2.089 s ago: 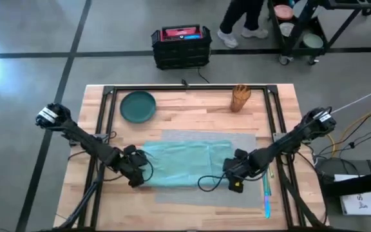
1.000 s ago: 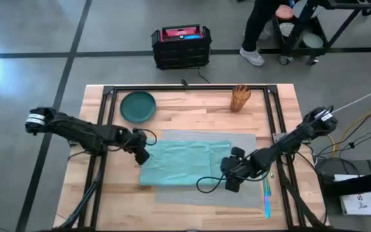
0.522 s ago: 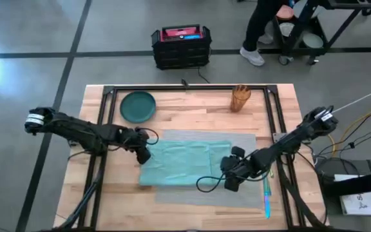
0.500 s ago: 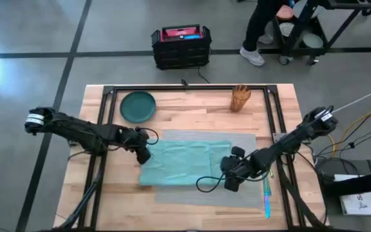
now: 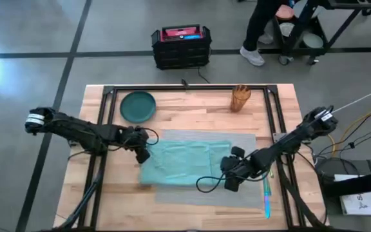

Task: Set table place
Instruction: Fold the light blue table napkin

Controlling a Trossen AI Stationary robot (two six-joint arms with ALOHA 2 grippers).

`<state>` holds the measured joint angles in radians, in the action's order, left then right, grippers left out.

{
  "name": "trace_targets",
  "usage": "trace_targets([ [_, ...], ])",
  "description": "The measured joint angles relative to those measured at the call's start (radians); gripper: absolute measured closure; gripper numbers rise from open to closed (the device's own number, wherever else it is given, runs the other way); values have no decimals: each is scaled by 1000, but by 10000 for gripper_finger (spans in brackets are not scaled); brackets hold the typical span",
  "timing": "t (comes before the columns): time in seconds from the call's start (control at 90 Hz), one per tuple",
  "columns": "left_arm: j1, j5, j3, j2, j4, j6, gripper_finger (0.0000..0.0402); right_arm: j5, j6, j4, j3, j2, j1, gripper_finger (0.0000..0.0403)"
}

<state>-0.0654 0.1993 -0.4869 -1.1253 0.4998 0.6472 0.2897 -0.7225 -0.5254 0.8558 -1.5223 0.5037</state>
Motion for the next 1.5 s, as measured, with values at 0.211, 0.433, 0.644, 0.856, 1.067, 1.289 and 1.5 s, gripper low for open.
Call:
trace_targets([
  [0.211, 0, 130, -9, 5, 15, 14, 401, 0, 0, 0, -7, 0, 0, 277],
  [0.433, 0, 272, -10, 4, 15, 12, 401, -1, -23, 2, -14, 0, 0, 297],
  [0.644, 0, 276, -10, -21, 15, 12, 399, -1, -29, 4, -16, 0, 0, 313],
  [0.856, 3, 263, -9, -39, 17, -25, 370, -1, -28, 5, -16, 0, 0, 319],
  [1.067, 4, 167, -57, -31, 148, -65, 269, -5, -35, 1, -16, 0, 0, 290],
  [1.289, -116, -149, -129, -1, 195, 4, 186, -23, -10, 44, -16, 2, 0, 257],
  [1.5, -339, -23, -37, -46, -86, 91, 174, -34, 38, 136, -36, -38, 12, 246],
])
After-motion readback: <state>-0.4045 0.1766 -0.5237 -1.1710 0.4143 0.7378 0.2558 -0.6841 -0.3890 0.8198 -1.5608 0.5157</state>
